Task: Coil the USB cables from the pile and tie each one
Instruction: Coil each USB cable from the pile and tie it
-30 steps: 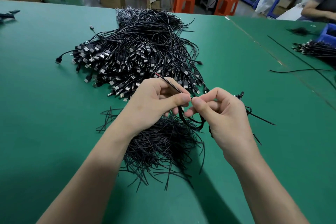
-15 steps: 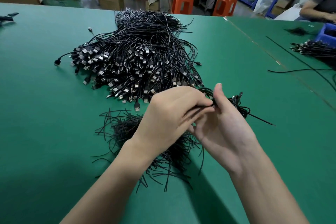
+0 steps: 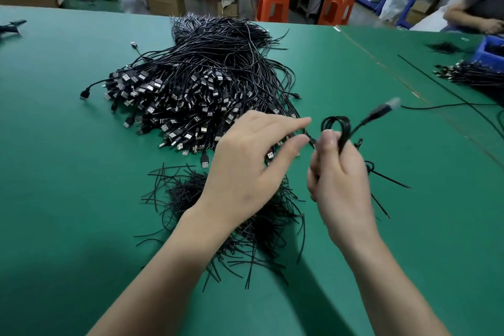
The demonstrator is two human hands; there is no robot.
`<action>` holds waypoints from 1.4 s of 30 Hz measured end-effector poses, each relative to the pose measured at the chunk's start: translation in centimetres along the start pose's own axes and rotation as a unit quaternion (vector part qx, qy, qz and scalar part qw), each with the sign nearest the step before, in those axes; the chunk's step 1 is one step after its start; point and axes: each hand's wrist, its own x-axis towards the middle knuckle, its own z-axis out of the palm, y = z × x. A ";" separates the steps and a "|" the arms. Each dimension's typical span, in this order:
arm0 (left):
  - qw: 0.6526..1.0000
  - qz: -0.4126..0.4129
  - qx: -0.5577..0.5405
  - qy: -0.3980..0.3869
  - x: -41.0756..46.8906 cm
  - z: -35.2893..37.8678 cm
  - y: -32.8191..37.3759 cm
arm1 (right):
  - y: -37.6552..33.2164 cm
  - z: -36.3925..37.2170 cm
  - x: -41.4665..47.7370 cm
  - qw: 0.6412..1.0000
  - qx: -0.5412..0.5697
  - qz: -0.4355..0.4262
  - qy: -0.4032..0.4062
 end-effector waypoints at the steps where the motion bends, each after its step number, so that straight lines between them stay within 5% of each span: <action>1: 0.996 -0.065 -0.032 -0.041 0.0 0.1 0.4 | 0.0 0.2 -0.2 0.998 -0.059 -0.026 -0.009; 5: 0.948 -0.231 -0.193 -0.107 -0.3 1.2 1.7 | -0.1 1.0 -0.7 0.964 -0.256 -0.060 -0.033; 8: 0.930 -0.263 -0.248 -0.065 -0.4 1.5 1.5 | -0.3 1.2 -1.1 0.922 -0.379 -0.065 -0.034; 11: 0.939 -0.255 -0.231 -0.029 -0.5 1.5 1.2 | -0.9 1.4 -1.4 0.916 -0.391 -0.080 -0.039; 18: 0.921 -0.266 -0.283 0.008 -0.6 1.7 0.7 | -1.0 1.0 -1.7 0.934 -0.323 -0.108 -0.109; 23: 0.915 -0.274 -0.294 0.031 -0.4 1.6 0.4 | -0.6 0.4 -1.4 0.982 -0.076 -0.031 -0.170; 33: 0.882 -0.283 -0.372 -0.052 -0.3 1.2 0.2 | 0.0 0.1 -1.2 0.978 -0.112 -0.063 -0.162; 37: 0.883 -0.234 -0.387 -0.125 0.0 0.7 -0.4 | -0.4 -0.5 -1.1 0.984 0.016 0.015 -0.177; 42: 0.851 -0.203 -0.467 -0.132 0.1 0.2 -0.6 | -1.1 -0.9 -1.4 0.948 0.146 0.073 -0.272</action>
